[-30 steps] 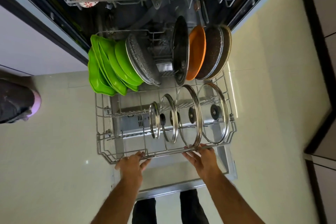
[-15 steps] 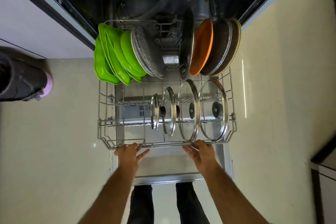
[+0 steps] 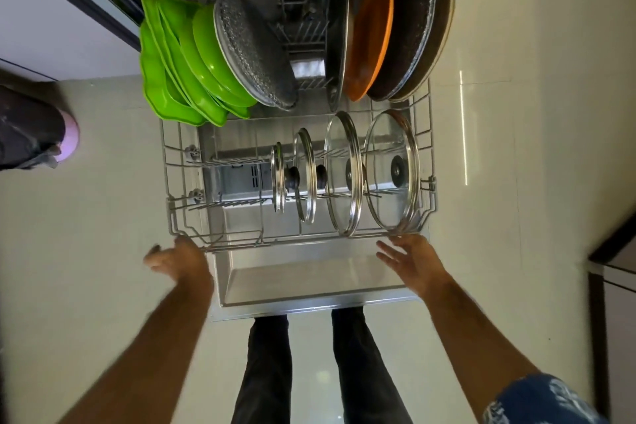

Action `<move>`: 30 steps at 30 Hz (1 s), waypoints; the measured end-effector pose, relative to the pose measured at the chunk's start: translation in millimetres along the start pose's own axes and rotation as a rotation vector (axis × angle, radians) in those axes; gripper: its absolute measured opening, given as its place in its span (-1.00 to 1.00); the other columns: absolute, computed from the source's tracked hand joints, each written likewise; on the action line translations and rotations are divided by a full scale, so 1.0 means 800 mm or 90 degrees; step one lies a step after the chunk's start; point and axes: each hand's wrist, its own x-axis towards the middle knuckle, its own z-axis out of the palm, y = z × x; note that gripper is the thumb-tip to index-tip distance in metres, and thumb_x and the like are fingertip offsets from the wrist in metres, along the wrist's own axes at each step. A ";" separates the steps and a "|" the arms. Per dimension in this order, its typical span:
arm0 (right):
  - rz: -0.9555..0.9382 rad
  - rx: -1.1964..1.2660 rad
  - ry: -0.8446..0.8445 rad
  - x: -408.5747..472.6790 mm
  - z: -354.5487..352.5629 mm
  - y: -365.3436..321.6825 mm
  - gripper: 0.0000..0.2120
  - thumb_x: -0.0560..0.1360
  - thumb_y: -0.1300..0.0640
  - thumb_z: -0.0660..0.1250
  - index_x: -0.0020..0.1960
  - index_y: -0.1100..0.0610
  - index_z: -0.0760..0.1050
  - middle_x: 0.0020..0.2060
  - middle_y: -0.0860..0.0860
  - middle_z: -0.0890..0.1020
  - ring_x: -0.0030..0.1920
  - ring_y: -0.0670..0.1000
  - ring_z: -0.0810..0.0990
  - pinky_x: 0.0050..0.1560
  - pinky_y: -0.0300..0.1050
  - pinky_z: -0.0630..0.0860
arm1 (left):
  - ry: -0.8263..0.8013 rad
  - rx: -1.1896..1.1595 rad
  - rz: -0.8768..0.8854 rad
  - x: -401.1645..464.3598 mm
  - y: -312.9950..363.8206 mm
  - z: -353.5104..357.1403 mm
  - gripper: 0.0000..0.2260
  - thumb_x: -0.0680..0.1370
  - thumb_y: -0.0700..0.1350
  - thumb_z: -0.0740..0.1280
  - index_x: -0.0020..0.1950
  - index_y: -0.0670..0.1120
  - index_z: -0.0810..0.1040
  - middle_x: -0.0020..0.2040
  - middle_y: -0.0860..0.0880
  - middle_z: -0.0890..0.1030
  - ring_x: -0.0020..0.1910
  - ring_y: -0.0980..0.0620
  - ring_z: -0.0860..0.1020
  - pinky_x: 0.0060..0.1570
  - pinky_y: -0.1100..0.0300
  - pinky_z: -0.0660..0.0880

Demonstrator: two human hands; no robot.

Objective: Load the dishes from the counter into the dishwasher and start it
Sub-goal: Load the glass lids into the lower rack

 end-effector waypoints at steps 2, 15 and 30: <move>-0.066 0.036 0.110 0.007 -0.014 -0.012 -0.85 0.57 0.29 0.17 0.06 0.16 0.48 0.11 0.16 0.56 0.13 0.20 0.57 0.22 0.17 0.49 | 0.040 0.004 0.126 0.026 0.025 -0.016 -0.55 0.63 -0.13 0.14 0.51 -0.24 0.27 0.47 -0.25 0.34 0.43 -0.23 0.36 0.38 -0.01 0.35; -0.372 -0.670 0.056 0.079 0.063 -0.186 -0.67 0.65 0.08 0.17 0.41 -0.03 0.34 0.05 0.08 0.57 -0.27 -0.09 0.51 -0.33 -0.24 0.40 | -0.192 0.203 0.326 0.126 0.154 0.030 -0.74 0.51 -0.13 0.17 0.16 0.12 0.44 0.03 -0.18 0.62 -0.14 -0.24 0.63 -0.17 -0.12 0.62; -0.394 -0.595 0.043 0.071 0.075 -0.191 -0.61 0.48 0.43 0.38 0.22 0.13 0.43 0.18 0.11 0.59 0.09 0.11 0.62 -0.40 -0.33 0.53 | -0.089 0.273 0.329 0.110 0.145 0.026 -0.81 0.45 -0.16 0.13 -0.13 0.11 0.47 -0.14 -0.16 0.62 -0.23 -0.28 0.65 -0.17 -0.19 0.65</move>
